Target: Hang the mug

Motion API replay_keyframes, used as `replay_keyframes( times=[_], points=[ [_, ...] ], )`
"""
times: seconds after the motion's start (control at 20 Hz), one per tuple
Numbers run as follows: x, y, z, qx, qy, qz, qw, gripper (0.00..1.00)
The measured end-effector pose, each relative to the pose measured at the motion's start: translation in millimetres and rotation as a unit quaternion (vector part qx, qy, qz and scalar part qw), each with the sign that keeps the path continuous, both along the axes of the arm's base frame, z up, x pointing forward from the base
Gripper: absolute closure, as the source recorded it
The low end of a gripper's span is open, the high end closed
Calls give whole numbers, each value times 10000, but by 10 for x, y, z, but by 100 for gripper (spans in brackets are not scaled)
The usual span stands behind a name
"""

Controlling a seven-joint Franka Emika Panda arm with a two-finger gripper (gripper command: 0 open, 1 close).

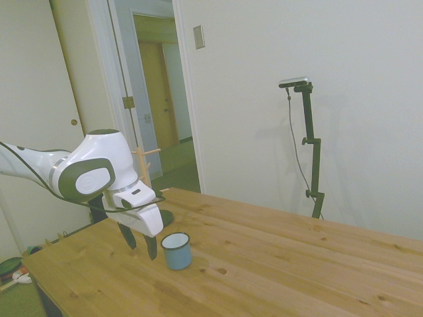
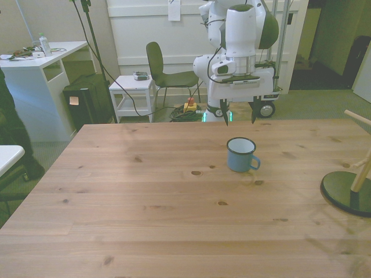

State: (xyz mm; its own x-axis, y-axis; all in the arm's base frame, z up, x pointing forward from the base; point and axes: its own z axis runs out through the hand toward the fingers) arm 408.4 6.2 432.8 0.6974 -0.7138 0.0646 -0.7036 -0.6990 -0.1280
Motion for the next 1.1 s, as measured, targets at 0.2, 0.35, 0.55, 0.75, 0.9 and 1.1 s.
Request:
replay_keyframes(
  times=[0.2, 0.35, 0.55, 0.75, 0.9, 1.1],
  points=[
    [1, -17, -46, -170, 61, -14, 9998, 0],
    [15, -22, -82, -273, 98, 46, 9996, 0],
    [59, 36, -17, -501, 12, 263, 9984, 0],
    [135, 237, 92, -702, -129, 659, 9953, 0],
    [263, 435, 129, -834, -263, 1019, 9909, 0],
    [410, 523, 12, -993, -239, 1247, 9869, 0]
  ],
)
